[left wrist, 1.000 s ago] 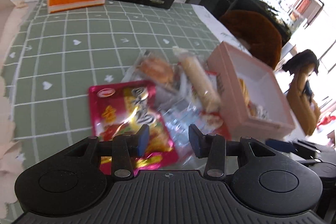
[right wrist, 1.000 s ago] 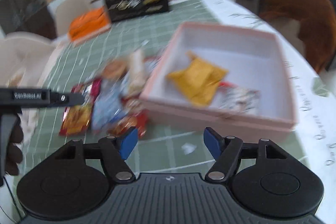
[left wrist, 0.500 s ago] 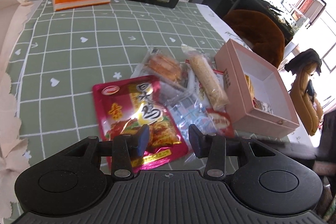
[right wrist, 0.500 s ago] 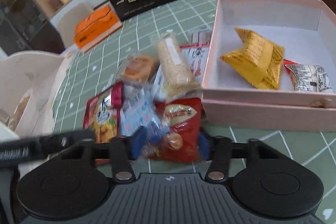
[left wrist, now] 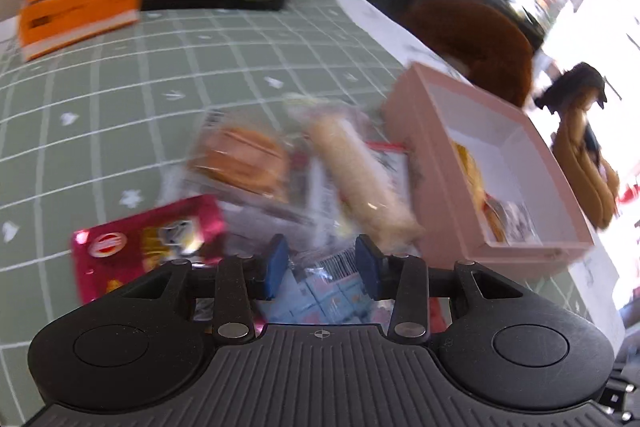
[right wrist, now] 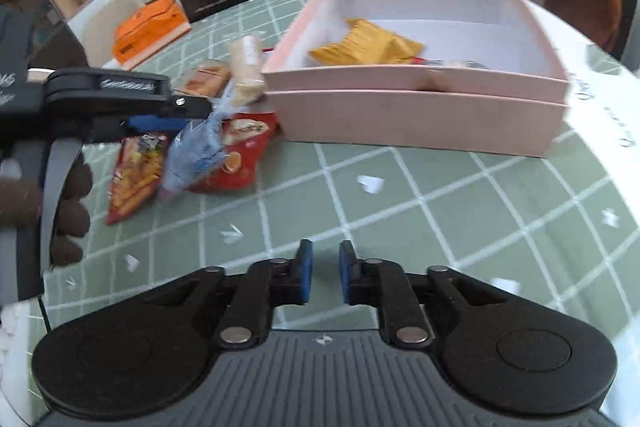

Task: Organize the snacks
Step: 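Move the left tool to the clear bag of blue-white candies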

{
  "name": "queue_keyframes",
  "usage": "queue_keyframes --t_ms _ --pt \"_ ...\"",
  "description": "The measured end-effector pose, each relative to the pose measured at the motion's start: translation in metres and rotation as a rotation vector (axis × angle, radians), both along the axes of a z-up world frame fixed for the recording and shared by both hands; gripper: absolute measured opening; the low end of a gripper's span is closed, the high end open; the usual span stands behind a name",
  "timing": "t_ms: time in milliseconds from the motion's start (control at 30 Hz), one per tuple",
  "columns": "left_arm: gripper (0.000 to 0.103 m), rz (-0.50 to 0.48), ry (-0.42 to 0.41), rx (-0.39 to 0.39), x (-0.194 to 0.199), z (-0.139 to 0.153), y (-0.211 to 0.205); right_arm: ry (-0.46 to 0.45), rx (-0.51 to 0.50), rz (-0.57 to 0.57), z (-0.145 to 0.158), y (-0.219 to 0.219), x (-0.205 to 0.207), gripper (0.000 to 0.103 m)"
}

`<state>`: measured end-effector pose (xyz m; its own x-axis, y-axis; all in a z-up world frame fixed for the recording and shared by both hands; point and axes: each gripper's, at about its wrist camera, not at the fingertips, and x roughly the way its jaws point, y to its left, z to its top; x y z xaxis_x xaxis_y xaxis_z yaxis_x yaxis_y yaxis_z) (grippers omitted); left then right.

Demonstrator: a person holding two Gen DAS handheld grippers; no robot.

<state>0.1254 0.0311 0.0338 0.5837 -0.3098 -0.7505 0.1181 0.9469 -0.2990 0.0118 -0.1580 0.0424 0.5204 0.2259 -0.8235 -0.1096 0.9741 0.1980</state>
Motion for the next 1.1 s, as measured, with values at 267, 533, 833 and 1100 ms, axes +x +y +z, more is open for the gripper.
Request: queue_keyframes --t_ms 267,533,833,1100 --pt "0.036 -0.082 0.107 -0.149 -0.037 -0.007 0.002 -0.087 -0.076 0.015 0.014 -0.001 -0.022 0.063" --pt "0.038 -0.198 0.137 -0.075 -0.076 -0.002 -0.012 -0.131 -0.187 0.025 0.012 0.024 -0.017 0.065" --pt "0.038 -0.073 0.204 -0.006 -0.089 0.011 0.01 -0.104 -0.354 -0.025 0.004 -0.002 -0.023 0.07" --pt "0.044 -0.056 0.269 -0.034 -0.089 0.006 -0.022 -0.092 -0.291 -0.13 0.005 -0.033 -0.044 0.07"
